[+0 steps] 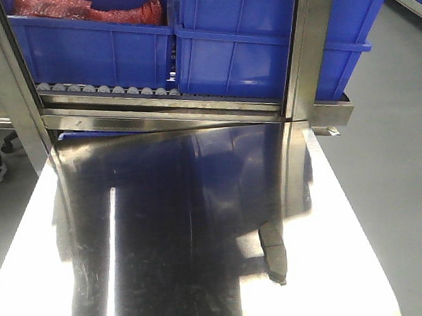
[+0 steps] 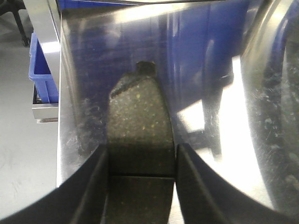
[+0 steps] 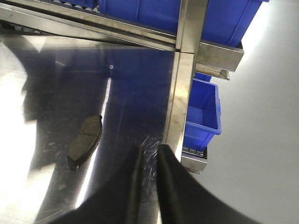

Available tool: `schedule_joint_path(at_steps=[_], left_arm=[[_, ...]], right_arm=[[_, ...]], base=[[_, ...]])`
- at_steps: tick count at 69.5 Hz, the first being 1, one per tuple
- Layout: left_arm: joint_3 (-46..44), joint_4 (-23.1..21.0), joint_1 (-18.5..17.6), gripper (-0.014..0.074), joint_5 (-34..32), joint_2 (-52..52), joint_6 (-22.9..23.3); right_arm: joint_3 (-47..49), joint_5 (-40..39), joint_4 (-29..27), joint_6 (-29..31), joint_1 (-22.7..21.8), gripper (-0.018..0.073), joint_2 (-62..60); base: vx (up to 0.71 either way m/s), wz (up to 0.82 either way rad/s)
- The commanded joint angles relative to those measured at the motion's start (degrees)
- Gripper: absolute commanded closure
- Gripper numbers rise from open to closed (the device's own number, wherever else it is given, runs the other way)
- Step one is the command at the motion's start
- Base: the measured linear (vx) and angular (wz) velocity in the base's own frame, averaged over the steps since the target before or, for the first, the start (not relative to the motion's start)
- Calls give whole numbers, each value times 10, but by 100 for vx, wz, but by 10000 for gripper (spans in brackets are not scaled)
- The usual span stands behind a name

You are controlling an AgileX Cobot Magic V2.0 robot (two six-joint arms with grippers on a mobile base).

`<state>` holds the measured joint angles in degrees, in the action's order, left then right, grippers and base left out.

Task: Move and align brake pads A on conveyor
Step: 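Lower the open right gripper over the other brake pad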

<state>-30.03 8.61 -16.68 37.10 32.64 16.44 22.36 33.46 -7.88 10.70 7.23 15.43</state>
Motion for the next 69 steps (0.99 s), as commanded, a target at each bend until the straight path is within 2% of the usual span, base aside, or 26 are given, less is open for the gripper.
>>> schedule_joint_path(at_steps=[1, 13, 22, 36, 48, 69], left_arm=[[-17, 6, -1, 594, -44, 1, 2], [-17, 6, -1, 594, -44, 1, 2], [-17, 5, -1, 594, -44, 1, 2], [-17, 5, -1, 594, -44, 1, 2], [-17, 5, -1, 594, -44, 1, 2], [-17, 5, -1, 594, -44, 1, 2]], right_arm=[[15, -43, 1, 3, 0, 279, 5], [15, -42, 1, 3, 0, -62, 5], [15, -47, -8, 0, 0, -171, 5], [29, -41, -35, -7, 0, -154, 60], [82, -27, -46, -29, 0, -115, 204], [194, -38, -50, -1, 1, -84, 443]], base=[[0, 0], [0, 0], [0, 0], [0, 0], [0, 0], [0, 0]])
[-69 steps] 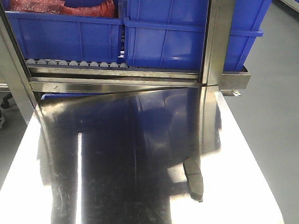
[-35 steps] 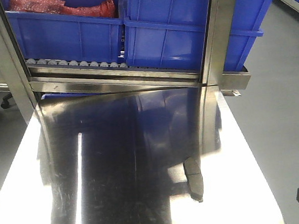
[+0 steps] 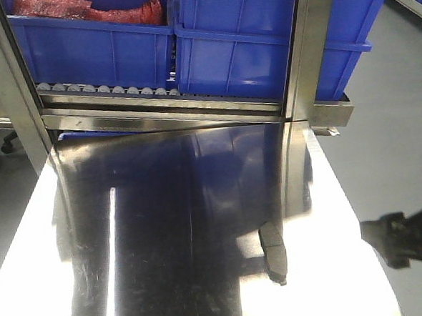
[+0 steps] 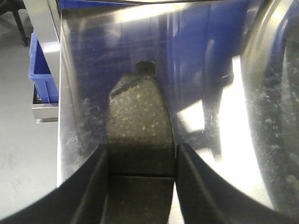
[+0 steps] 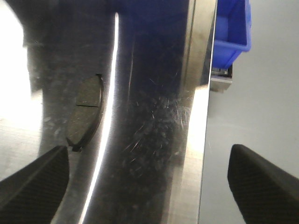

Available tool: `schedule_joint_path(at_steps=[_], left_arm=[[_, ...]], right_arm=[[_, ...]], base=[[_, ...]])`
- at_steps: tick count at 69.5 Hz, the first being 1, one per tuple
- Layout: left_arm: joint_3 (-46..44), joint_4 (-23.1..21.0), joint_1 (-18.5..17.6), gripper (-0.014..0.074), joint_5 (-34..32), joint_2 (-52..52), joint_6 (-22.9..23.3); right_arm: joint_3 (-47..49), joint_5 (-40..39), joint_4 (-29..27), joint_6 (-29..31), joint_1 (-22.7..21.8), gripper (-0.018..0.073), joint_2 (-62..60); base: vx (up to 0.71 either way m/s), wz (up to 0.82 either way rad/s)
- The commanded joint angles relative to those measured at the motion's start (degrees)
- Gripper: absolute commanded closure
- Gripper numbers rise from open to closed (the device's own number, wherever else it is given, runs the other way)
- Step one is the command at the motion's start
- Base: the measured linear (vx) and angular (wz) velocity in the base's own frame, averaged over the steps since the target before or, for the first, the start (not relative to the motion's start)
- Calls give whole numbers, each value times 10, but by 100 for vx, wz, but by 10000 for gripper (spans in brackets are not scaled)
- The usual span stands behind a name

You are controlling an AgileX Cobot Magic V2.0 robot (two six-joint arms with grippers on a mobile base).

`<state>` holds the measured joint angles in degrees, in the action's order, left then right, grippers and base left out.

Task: Move and align brake pads A on conveyor
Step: 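Lower the open right gripper over the other brake pad, then close the right gripper on the pad and lift it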

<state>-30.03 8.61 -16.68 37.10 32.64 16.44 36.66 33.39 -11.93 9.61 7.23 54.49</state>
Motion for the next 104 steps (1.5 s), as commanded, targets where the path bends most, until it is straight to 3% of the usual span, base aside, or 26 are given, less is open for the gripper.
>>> schedule_joint_path(at_steps=[1, 7, 13, 25, 41, 62, 104], left_arm=[[-17, 5, -1, 594, -44, 1, 2], [-17, 5, -1, 594, -44, 1, 2], [-17, 5, -1, 594, -44, 1, 2], [-17, 5, -1, 594, -44, 1, 2], [-17, 5, -1, 594, -44, 1, 2], [-17, 5, -1, 594, -44, 1, 2], [-17, 5, -1, 594, -44, 1, 2]], right_arm=[[56, -36, -11, 10, 1, -83, 62], [87, -33, -19, 10, 16, -82, 116], [123, -29, -15, -3, 65, -78, 171], [209, 9, 45, -128, 133, -71, 281], [309, 87, 140, -250, 185, -63, 398], [350, 113, 130, -247, 185, -36, 488], [349, 109, 131, -243, 185, 15, 529]], base=[[0, 0], [0, 0], [0, 0], [0, 0], [0, 0], [0, 0], [0, 0]])
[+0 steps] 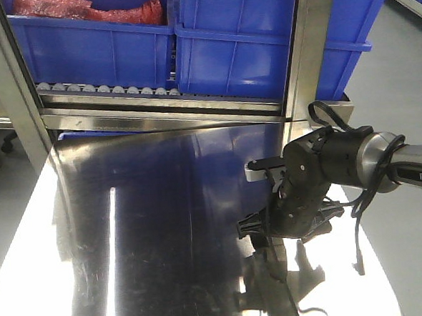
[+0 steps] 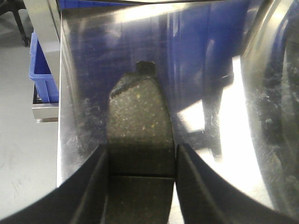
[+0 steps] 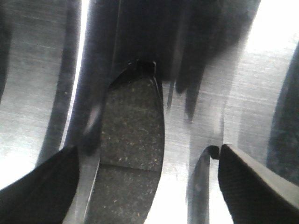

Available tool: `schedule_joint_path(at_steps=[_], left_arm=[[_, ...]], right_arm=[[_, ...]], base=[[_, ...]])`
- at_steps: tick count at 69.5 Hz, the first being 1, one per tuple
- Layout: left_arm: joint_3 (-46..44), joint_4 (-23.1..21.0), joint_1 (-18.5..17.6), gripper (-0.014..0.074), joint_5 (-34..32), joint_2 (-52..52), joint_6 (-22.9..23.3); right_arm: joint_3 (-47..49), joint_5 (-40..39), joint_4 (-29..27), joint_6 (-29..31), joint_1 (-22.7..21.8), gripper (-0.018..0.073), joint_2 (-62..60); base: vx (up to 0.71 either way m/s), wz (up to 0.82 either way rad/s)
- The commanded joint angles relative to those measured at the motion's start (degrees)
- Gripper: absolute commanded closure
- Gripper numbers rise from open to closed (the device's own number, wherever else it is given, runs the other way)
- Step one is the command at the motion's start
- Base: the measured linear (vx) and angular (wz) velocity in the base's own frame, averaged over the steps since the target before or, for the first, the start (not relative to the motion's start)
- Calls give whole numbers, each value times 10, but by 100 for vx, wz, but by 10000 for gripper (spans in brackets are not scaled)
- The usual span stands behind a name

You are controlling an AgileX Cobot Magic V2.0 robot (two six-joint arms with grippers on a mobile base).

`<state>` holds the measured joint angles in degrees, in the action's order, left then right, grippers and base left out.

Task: Move and align brake pads A on conveyor
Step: 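Close the right gripper on the pad and lift it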

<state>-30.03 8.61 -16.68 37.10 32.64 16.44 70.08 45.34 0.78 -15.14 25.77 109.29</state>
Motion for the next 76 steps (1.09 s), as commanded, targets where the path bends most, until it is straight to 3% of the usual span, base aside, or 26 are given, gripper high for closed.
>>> schedule_joint_path(at_steps=[1, 45, 76], left_arm=[[-17, 5, -1, 594, -44, 1, 2], [-17, 5, -1, 594, -44, 1, 2], [-17, 5, -1, 594, -44, 1, 2]], right_arm=[[15, -11, 4, 5, 0, 20, -19], [15, -11, 7, 7, 0, 377, -19], [15, 3, 20, 7, 0, 418, -27]], base=[[0, 0], [0, 0], [0, 0]])
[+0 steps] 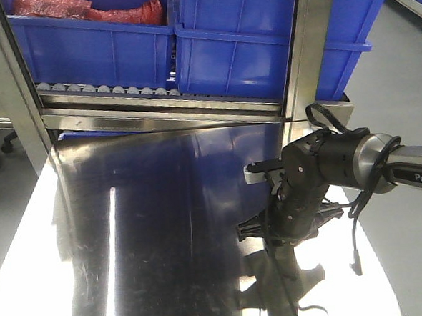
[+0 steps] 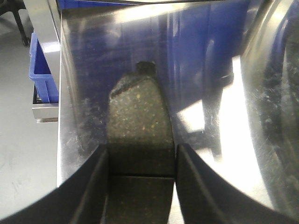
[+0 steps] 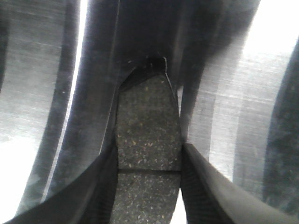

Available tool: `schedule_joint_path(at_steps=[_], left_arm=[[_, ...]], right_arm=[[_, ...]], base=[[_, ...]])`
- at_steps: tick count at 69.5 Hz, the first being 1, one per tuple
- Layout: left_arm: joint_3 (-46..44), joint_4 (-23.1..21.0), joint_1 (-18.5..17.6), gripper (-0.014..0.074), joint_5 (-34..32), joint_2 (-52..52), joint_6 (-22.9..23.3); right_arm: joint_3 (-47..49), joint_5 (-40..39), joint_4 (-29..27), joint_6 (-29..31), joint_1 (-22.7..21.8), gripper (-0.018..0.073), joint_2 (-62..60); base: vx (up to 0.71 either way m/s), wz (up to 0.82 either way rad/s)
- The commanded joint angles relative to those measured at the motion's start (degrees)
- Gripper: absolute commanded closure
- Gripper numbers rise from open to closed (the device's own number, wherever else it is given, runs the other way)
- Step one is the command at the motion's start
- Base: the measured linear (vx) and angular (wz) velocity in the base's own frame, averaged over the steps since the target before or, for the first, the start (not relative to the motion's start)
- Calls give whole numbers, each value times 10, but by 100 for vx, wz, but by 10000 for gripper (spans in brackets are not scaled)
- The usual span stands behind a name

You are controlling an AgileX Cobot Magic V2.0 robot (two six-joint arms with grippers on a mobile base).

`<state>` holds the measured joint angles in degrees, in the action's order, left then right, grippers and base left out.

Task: Move and align brake pads A on conveyor
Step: 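Close the right gripper on the pad and lift it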

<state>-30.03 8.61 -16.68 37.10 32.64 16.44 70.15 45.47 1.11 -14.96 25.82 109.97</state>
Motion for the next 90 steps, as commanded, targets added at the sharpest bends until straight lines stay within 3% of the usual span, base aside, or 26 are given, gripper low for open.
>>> schedule_joint_path(at_steps=[1, 16, 26, 41, 90], left_arm=[[-17, 5, -1, 594, -44, 1, 2], [-17, 5, -1, 594, -44, 1, 2], [-17, 5, -1, 594, -44, 1, 2], [-17, 5, -1, 594, -44, 1, 2], [-17, 5, -1, 594, -44, 1, 2]], right_arm=[[14, 3, 17, 5, -1, 418, -35], [-10, -25, 19, 4, -1, 418, -80], [-79, -74, 19, 3, -1, 418, -146], [-192, -136, 76, 2, -1, 418, -288], [-403, -143, 126, 0, -2, 418, -747]], base=[[0, 0], [0, 0], [0, 0], [0, 0], [0, 0]])
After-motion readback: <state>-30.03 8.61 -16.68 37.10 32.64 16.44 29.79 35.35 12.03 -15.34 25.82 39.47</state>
